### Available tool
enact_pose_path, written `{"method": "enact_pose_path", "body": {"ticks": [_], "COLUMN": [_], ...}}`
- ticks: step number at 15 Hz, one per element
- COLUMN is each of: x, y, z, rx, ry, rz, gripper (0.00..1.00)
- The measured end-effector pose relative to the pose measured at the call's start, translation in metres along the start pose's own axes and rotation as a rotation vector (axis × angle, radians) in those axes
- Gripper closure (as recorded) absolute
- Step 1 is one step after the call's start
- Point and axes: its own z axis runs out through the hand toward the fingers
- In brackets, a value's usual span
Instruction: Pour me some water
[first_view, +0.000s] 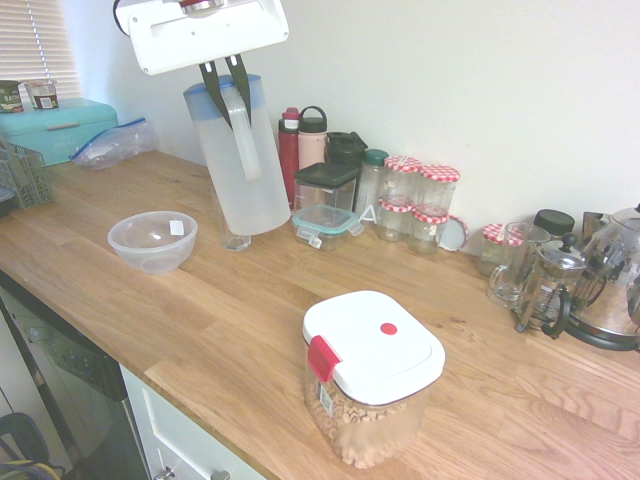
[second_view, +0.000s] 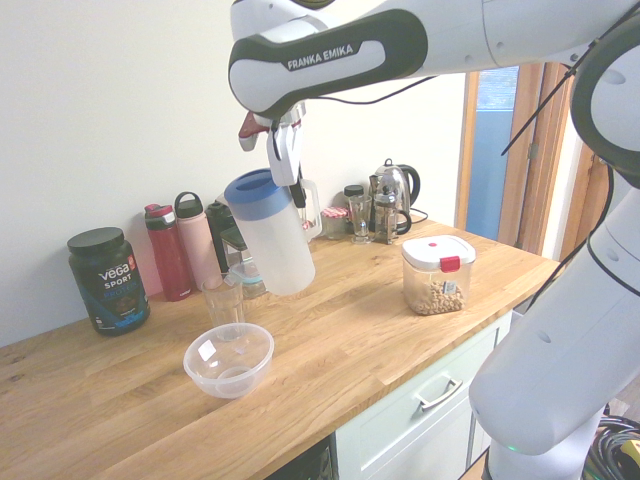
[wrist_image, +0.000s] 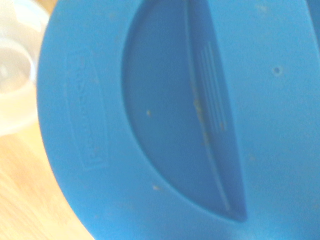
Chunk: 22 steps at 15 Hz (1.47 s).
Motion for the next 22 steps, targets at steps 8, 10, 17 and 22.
{"method": "enact_pose_path", "body": {"ticks": [8, 10, 17, 22], "x": [0.012, 0.018, 0.055, 0.071], "y": [-0.056, -0.062, -0.077, -0.086], "z": [0.042, 0.048, 0.077, 0.084], "rx": [-0.225, -0.263, -0.342, -0.358], "ry": [-0.128, -0.140, -0.195, -0.218], "rz": [-0.154, -0.154, -0.131, -0.133], "gripper": [1.00, 1.00, 1.00, 1.00]}}
